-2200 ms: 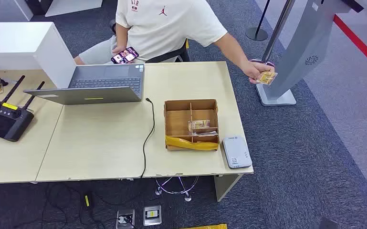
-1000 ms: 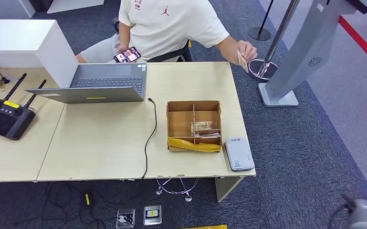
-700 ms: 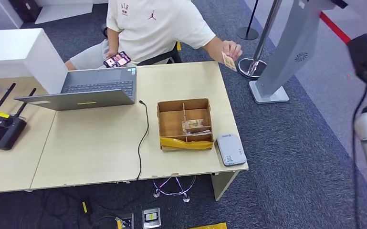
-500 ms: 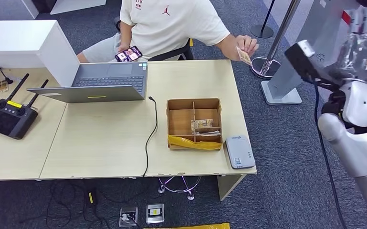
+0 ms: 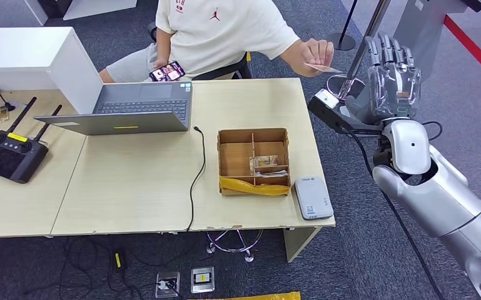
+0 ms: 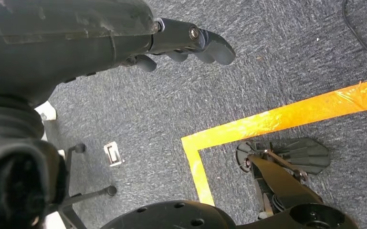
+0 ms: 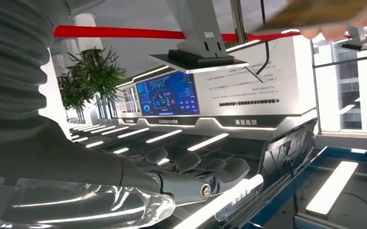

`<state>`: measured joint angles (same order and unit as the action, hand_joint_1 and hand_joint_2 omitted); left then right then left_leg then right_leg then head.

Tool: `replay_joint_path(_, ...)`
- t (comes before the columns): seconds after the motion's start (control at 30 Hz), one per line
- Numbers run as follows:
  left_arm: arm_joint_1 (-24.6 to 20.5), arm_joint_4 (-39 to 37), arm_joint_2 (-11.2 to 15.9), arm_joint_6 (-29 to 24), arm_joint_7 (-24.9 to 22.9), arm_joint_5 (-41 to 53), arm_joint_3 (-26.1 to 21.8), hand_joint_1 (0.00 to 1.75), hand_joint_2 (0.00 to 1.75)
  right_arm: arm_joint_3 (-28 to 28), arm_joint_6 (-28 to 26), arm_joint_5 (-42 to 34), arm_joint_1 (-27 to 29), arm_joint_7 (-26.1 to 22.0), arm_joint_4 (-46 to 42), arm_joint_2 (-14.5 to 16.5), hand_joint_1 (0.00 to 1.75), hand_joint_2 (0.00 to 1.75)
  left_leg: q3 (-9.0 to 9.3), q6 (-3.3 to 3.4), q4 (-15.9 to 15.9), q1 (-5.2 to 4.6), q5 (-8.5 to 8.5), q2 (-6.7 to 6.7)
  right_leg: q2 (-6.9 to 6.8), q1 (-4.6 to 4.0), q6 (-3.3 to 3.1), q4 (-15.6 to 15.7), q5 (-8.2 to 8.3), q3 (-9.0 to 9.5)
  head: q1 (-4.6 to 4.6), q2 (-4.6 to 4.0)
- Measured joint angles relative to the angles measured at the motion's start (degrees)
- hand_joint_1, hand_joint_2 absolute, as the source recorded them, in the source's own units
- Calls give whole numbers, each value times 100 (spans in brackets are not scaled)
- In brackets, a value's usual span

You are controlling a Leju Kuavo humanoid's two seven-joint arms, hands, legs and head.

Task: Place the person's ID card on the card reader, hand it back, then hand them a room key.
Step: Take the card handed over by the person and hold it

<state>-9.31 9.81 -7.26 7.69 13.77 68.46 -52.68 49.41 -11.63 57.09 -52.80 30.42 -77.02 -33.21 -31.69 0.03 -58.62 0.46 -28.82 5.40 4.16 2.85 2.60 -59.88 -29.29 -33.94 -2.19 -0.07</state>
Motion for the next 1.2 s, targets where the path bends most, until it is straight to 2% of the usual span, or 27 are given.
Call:
replay_joint_path(0.27, 1, -2, 7, 0, 0, 14, -16, 0, 0, 246, 14, 11, -41, -1, 0, 8, 0, 175, 1, 0, 0, 2, 0, -3, 3, -4, 0, 0, 0, 0, -1, 0)
replay_joint_path(0.43, -5, -2, 15, 0, 0, 151, -48, 0, 0, 436, 268, 162, -221, -134, 7, 38, 0, 175, 0, 0, 0, 2, 0, -12, 12, -4, -1, -1, 1, 0, -1, 0)
replay_joint_path(0.6, -60, -2, 20, 0, 0, 318, -54, 0, 0, 741, 571, 273, -487, -324, 103, 243, 0, 175, 1, 0, 1, 6, 0, -15, 14, -7, -2, -2, 1, 0, -1, 0)
replay_joint_path(0.8, -95, -2, 21, 0, -8, 496, -107, 0, 0, 1069, 555, 142, -712, -426, 380, 561, 1, 175, 1, -1, 1, 10, 0, -16, 19, -11, -2, -3, 1, 0, -2, 0)
replay_joint_path(0.83, -95, -2, 21, 0, -10, 520, -127, 0, 0, 1119, 538, 97, -737, -428, 421, 603, 33, 175, 1, -1, 1, 10, 0, -16, 21, -10, -2, -3, 1, 0, -1, 0)
replay_joint_path(0.93, -92, -2, 22, 0, -11, 574, -171, 0, 0, 1253, 484, -44, -802, -431, 530, 708, 161, 175, 1, -1, 1, 10, 0, -17, 23, -11, -2, -3, 1, -1, -1, 0)
replay_joint_path(0.97, -91, -2, 22, 0, -11, 591, -184, 0, 0, 1291, 468, -94, -818, -431, 566, 734, 173, 175, 1, -1, 1, 10, 0, -17, 23, -11, -2, -2, 1, -1, -1, 0)
replay_joint_path(1.0, -90, -2, 22, 0, -11, 608, -198, 0, 0, 1325, 455, -144, -828, -431, 598, 757, 175, 175, 1, -1, 0, 10, 0, -17, 23, -11, -2, -2, 1, -1, -2, 0)
replay_joint_path(1.2, -90, -2, 22, 0, -16, 725, -314, 0, 0, 1524, 465, -407, -853, -431, 726, 826, 175, 175, 3, -1, 0, 10, 0, -18, 24, -11, -2, -2, 1, -1, -1, 0)
